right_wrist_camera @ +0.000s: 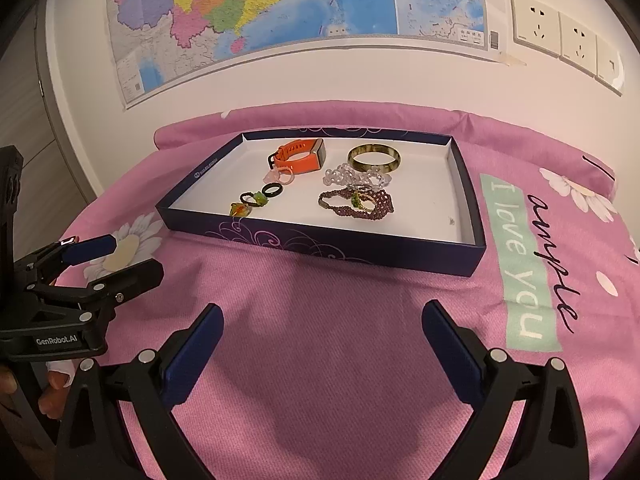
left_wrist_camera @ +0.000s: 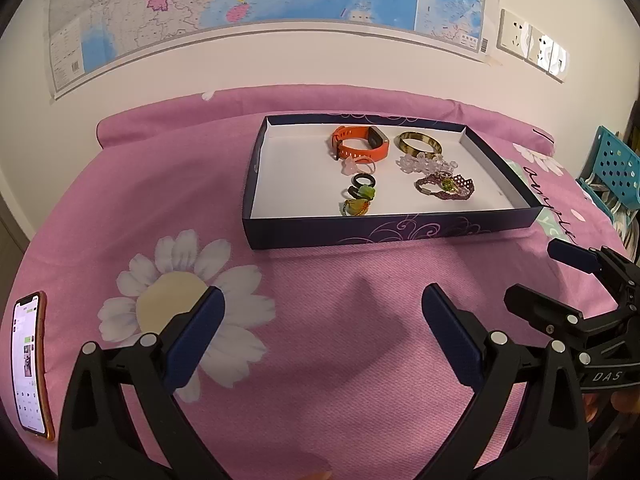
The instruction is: Organize jewelry
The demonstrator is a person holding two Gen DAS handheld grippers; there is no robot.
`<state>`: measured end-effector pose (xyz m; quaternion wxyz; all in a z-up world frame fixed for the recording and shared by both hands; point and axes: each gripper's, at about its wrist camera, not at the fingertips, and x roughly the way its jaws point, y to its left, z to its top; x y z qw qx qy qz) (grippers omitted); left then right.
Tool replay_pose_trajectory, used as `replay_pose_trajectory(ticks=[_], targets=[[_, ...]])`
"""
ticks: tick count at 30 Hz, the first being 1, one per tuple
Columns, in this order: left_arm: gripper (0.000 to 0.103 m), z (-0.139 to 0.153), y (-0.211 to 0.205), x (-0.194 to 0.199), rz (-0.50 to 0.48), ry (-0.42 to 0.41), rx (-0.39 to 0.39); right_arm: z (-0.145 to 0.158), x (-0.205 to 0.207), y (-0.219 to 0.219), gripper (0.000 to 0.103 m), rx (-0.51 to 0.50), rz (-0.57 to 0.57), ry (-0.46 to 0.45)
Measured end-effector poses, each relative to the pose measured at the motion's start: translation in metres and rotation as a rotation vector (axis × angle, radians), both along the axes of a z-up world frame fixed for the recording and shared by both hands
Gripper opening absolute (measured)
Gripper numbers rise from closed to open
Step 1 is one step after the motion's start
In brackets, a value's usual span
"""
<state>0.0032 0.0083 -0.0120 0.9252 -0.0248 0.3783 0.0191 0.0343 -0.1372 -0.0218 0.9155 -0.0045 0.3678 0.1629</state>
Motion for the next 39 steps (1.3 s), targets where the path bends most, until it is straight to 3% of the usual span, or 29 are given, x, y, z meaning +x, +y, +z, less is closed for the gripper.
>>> replay_pose_trajectory(ticks=[39], targets=[[0.097,-0.0028,-0.0019,0.0011,-0.003,0.005,-0.003,-0.0017,-0.0009,0.0024,0.096,0.006,-0.001,0.014]])
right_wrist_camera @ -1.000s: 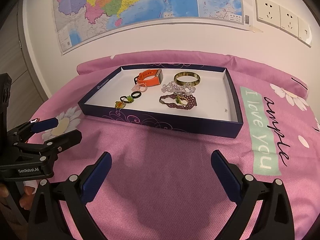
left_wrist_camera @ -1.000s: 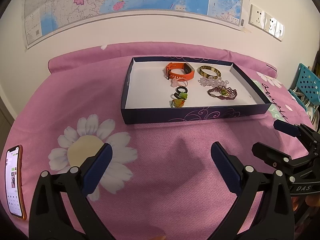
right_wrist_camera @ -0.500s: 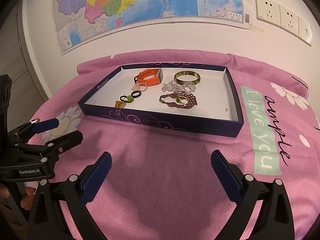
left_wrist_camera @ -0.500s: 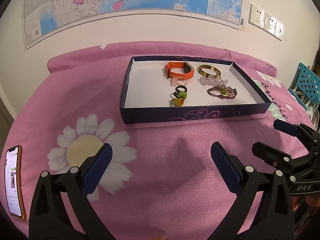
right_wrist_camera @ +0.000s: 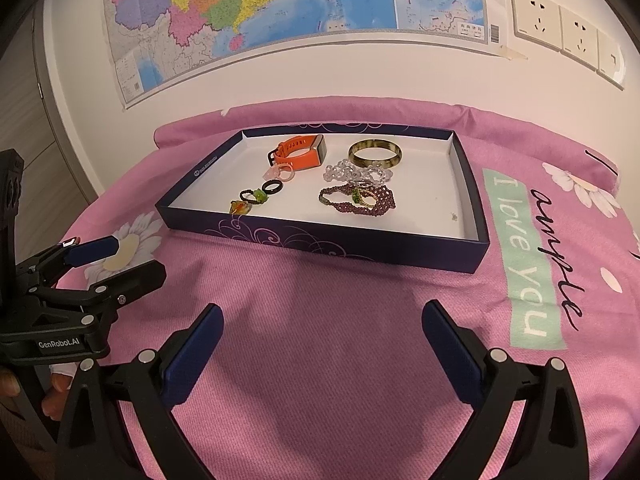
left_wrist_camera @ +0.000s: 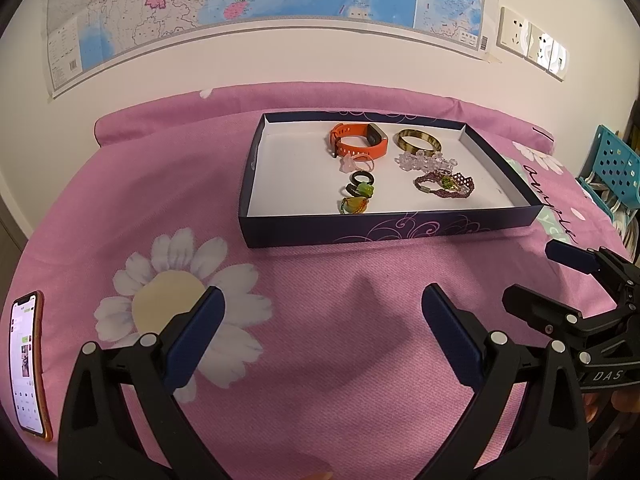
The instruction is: Organize jewelry
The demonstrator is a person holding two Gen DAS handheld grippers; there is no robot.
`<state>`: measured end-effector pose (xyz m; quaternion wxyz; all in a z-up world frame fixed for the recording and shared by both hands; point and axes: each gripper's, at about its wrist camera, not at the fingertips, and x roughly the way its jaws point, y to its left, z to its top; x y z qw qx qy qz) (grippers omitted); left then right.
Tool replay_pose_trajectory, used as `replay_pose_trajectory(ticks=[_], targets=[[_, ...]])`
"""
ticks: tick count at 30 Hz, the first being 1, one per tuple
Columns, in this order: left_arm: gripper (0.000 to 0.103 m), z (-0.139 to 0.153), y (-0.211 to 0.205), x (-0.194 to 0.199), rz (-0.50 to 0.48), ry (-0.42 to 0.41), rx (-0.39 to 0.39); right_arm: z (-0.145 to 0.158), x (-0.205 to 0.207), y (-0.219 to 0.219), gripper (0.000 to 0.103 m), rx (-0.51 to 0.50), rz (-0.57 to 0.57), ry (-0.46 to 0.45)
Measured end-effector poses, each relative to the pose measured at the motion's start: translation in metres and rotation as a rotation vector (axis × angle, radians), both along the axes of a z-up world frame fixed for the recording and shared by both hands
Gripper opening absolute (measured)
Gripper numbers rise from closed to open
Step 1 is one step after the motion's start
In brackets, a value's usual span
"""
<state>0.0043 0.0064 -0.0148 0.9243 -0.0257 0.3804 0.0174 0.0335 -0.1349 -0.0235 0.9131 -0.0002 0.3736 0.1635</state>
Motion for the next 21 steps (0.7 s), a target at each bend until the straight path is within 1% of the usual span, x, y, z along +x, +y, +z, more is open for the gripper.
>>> replay_pose_trajectory(ticks=[21], targets=[[0.097,-0.0006,-0.0024,0.0014,-0.005,0.0,0.001,0.0007,0.0016,0.0001,0.096,0.003,-0.004,0.001]])
